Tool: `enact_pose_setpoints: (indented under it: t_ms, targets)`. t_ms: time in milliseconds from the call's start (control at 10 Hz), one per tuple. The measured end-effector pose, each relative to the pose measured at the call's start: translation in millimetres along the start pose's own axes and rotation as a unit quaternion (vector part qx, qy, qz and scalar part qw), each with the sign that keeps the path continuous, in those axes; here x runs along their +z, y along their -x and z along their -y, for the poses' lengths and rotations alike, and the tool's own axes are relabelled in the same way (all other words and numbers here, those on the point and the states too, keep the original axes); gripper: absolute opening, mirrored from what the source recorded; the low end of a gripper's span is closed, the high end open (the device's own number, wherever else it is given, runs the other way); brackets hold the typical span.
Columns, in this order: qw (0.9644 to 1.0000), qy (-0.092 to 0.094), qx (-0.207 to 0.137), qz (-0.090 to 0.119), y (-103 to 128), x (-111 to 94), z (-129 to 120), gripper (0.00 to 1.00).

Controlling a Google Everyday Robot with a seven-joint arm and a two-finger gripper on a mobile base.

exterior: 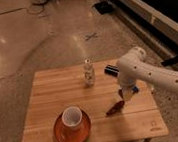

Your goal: Place the pepper in the ceramic cup

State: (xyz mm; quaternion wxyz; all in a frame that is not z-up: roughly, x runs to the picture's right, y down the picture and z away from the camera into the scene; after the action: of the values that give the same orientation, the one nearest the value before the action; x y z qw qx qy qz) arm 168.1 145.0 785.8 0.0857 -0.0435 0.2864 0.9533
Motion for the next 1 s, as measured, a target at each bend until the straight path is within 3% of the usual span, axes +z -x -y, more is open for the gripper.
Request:
enact_pose_setpoints:
  t_ms: [500,1000]
  targets:
    - [0.9991,-0.001,-0.041,-0.004,-14.8,31.6,29.1,0.67]
    - [0.9987,-0.004,-0.052,-0.002,-23.2,57.2,27.1,0.67]
